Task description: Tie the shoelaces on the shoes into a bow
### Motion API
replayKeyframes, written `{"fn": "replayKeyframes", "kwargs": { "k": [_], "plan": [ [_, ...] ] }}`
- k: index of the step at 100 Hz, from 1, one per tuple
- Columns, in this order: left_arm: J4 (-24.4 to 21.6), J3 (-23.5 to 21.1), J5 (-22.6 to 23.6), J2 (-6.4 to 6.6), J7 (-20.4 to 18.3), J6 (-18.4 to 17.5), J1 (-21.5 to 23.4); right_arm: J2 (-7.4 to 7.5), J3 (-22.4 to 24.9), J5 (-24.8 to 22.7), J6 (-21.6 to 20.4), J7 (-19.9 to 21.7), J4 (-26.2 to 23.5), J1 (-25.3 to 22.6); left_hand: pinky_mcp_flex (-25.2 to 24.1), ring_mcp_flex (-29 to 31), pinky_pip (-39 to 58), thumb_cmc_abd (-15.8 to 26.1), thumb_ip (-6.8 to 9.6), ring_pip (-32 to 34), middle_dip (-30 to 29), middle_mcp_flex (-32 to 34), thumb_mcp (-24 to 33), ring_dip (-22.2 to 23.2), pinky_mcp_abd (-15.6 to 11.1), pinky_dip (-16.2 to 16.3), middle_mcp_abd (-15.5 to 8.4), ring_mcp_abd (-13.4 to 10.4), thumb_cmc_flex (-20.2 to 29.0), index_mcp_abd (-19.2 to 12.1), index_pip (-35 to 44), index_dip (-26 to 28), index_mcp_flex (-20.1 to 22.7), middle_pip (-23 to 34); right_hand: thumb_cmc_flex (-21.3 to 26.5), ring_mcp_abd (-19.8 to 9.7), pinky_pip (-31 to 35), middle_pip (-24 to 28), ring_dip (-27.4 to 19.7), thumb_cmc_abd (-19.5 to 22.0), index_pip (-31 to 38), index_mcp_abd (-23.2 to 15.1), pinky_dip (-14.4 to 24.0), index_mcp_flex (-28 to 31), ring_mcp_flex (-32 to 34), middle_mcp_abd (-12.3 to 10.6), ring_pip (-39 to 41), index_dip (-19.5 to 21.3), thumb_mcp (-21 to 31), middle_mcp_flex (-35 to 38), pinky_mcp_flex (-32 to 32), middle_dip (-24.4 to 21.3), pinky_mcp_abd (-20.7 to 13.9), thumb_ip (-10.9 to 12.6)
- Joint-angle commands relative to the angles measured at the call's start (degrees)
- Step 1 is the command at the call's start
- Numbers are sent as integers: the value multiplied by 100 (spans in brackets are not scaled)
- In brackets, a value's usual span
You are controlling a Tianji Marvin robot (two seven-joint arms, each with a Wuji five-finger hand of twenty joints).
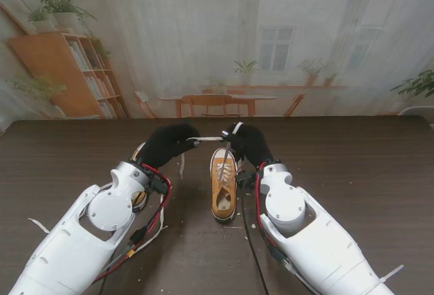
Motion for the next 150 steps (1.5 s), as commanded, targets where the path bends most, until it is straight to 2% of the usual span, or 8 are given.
{"fn": "replayKeyframes", "kwargs": {
  "k": [1, 38, 77, 89, 99, 128, 141, 150],
  "plan": [
    [-232, -38, -12, 58, -169, 77, 208, -24, 24, 5, 11, 19, -26, 1, 38, 113, 181, -74, 141, 159, 164, 113, 132, 116, 302, 128, -7, 47, 127, 60, 63, -93, 215, 107, -13, 75, 264, 105, -34, -41, 31, -17, -16, 16, 195, 3, 149, -44, 187, 245, 102, 105, 109, -28],
    [-827, 20, 59, 155, -416, 220, 886, -8, 32, -291, 105, -73, -35, -2, 10, 77, 204, -203, 217, 181, 239, 132, 354, 93, 260, 165, -52, 71, -5, 42, -240, -320, 349, 56, 1058, -196, 143, -294, -64, -796, 437, -14, -312, 80, 205, -270, -151, 122, 128, 228, 438, -118, -76, 112],
    [-709, 385, -41, 152, -455, 332, 898, 16, 50, -423, 131, -109, -175, -65, -61, -14, 206, -178, 215, 161, 266, -43, 401, 90, 213, 180, -65, 107, -191, 79, -560, -688, 326, 32, 1187, -239, 166, -379, 6, -691, 558, -146, -378, -38, 219, -329, -245, 461, 146, 76, 635, -215, -189, 112],
    [-646, 471, -9, 172, -515, 275, 872, 10, 43, -386, 115, -107, -172, -62, -352, -417, 65, 163, 253, -66, -595, -816, 271, 133, 102, 127, 32, 129, -1050, 530, -2122, -1143, 130, 135, 1194, -216, 183, -353, 10, -648, 554, -141, -368, -56, 217, -329, -248, 485, 107, 50, 585, -210, -194, 112],
    [-653, 472, 55, 209, -632, 294, 894, 14, 44, -359, 106, -82, -180, -66, -627, -789, -43, 652, 303, -189, -576, -1287, 172, 203, 42, 81, 199, 161, -1678, 876, -3093, -1504, -17, 11, 1192, -209, 170, -335, 5, -620, 548, -145, -370, -71, 214, -335, -267, 500, 70, 41, 537, -212, -190, 115],
    [-1234, 14, 693, 534, -1784, 625, 1262, 21, 62, -310, 68, -44, -187, -59, -1145, -1637, -235, 1089, 546, -452, -406, -2232, -721, 486, -379, -75, 268, -12, -2213, 690, -3994, -1853, -540, -422, 1211, -182, 134, -301, -27, -594, 554, -153, -367, -97, 214, -312, -345, 512, 30, 17, 420, -223, -182, 130],
    [-1580, -316, 1345, 558, -1729, 838, 1674, 28, 72, -286, 49, -18, -191, -64, -1117, -1579, -230, 1117, 599, -557, -481, -2091, -742, 467, -357, -94, 279, 6, -2023, 464, -3556, -1461, -232, -488, 1217, -169, 122, -284, -45, -582, 560, -152, -357, -103, 212, -316, -382, 509, 14, -11, 344, -225, -184, 134],
    [-1742, -587, 1958, 530, -1450, 917, 1940, 37, 88, -279, 34, 6, -199, -73, -884, -1257, -151, 952, 628, -532, -472, -1606, -661, 419, -279, -79, 188, 20, -1739, 375, -2613, -818, 566, -295, 1220, -169, 128, -271, -49, -573, 559, -159, -351, -109, 214, -302, -390, 507, 1, -14, 338, -225, -190, 134]
  ]
}}
